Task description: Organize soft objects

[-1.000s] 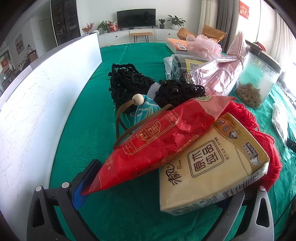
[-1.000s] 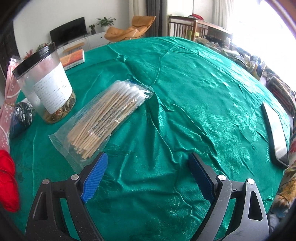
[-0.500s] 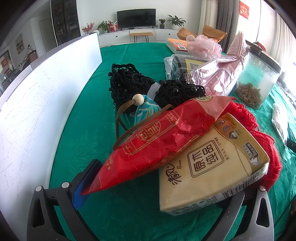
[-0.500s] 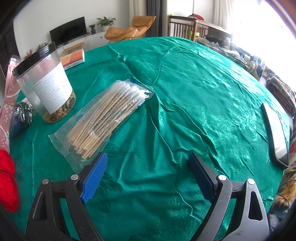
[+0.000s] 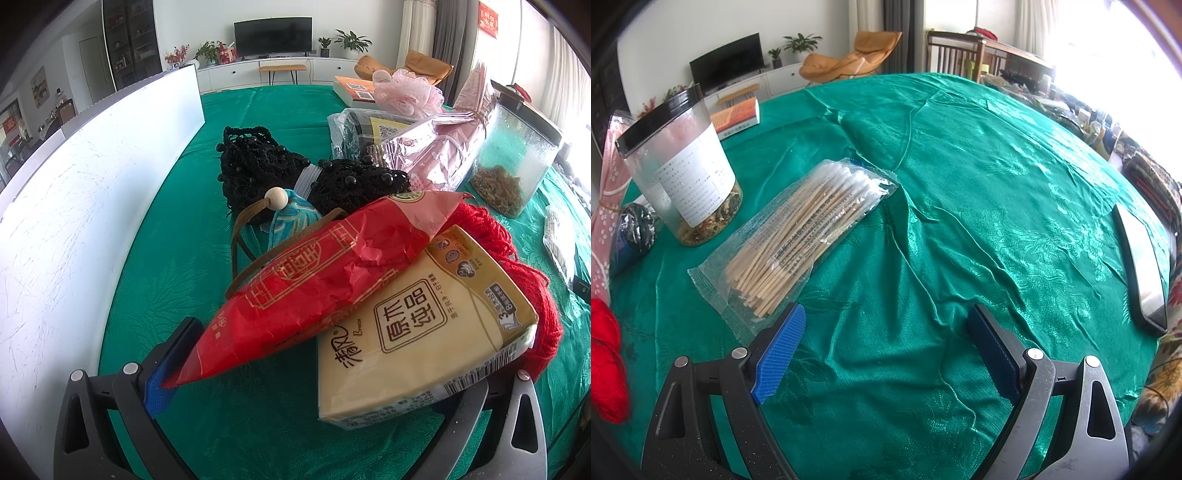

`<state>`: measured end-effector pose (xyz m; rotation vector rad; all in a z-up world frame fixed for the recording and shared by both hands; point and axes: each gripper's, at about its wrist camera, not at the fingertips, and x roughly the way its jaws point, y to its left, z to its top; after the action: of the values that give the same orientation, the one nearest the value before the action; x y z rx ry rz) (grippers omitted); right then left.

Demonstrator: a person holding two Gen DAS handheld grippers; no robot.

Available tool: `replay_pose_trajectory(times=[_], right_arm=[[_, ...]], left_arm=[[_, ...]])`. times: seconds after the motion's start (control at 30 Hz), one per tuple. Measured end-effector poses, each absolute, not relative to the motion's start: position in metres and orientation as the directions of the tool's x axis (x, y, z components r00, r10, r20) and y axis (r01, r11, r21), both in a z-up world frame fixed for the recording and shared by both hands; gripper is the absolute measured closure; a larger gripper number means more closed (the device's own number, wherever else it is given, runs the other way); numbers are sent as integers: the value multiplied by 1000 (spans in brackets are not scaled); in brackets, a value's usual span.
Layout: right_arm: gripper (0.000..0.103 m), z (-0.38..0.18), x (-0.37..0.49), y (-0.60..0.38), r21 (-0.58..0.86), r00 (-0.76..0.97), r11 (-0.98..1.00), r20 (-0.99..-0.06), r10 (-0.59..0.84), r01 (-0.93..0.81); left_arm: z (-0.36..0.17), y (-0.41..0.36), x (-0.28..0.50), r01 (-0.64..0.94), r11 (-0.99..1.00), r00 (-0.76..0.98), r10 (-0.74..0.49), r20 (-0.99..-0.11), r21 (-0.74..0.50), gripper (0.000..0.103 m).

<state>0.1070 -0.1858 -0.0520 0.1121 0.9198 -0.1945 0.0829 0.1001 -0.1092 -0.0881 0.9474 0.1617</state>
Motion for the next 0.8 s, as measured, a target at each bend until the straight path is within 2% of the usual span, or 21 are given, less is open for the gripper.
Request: replay_pose_trajectory(times=[0.37,0.53,0.67,0.8], right_arm=[[11,-52,108,-186,14,590,977,-798,-118,214],[11,-52,108,-186,14,590,977,-798,-118,214],[11,-52,108,-186,14,590,977,-798,-118,214],[12,-50,105,-191,67,608,975,-790,-79,213]], left_arm=[[-101,110,33,-118,992,484,27,-875,-34,0],[-61,102,15,-71,995,562,-13,-827,-64,0],[-13,70,57,48,998,658,-59,-751,-36,0],[-6,23,135,186,974,672,-32,-740,127,0]])
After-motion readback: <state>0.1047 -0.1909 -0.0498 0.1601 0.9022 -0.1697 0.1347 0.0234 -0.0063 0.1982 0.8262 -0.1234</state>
